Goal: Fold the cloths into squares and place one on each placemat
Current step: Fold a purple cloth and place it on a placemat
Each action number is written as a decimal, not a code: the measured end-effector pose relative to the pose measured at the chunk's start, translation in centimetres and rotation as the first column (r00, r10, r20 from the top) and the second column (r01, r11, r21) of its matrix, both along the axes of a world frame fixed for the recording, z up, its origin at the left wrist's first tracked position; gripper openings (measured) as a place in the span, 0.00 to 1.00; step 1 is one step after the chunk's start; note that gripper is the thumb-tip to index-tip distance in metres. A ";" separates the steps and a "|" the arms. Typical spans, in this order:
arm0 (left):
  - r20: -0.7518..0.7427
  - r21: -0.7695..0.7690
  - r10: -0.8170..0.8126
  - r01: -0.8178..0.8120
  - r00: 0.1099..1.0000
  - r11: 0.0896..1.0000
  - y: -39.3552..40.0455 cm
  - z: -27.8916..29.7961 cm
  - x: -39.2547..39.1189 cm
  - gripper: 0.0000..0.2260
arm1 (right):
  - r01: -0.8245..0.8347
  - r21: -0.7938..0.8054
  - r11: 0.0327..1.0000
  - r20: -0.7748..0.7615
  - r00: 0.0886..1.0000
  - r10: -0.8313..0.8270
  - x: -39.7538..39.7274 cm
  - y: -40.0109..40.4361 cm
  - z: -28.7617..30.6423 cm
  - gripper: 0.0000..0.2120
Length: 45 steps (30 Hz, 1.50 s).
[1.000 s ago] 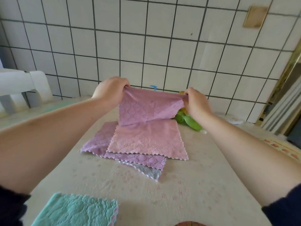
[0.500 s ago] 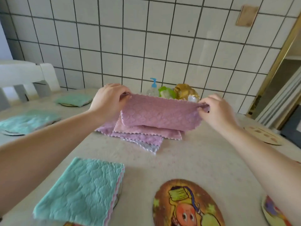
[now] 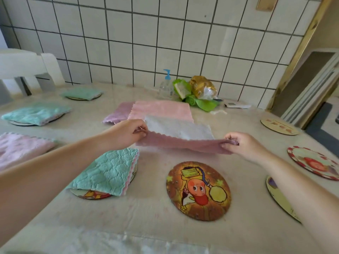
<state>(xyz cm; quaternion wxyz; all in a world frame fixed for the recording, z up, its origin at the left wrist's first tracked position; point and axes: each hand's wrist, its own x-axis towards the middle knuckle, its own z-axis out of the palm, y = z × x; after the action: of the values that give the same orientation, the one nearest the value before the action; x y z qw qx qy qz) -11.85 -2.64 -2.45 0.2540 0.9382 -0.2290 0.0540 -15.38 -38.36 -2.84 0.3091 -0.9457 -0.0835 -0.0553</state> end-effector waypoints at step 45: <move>-0.101 0.098 0.228 -0.219 0.968 0.971 -4.4 -4.5 13.8 0.14 | 0.275 -0.304 0.912 -0.058 0.950 -0.306 9.4 -2.6 -3.3 0.07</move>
<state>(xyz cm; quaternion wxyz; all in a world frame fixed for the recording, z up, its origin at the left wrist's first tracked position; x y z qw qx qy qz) 1.94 -7.04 -6.91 0.2181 0.9696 -0.1094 0.0199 -6.00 -40.94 -6.18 0.1581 -0.9844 0.0674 -0.0381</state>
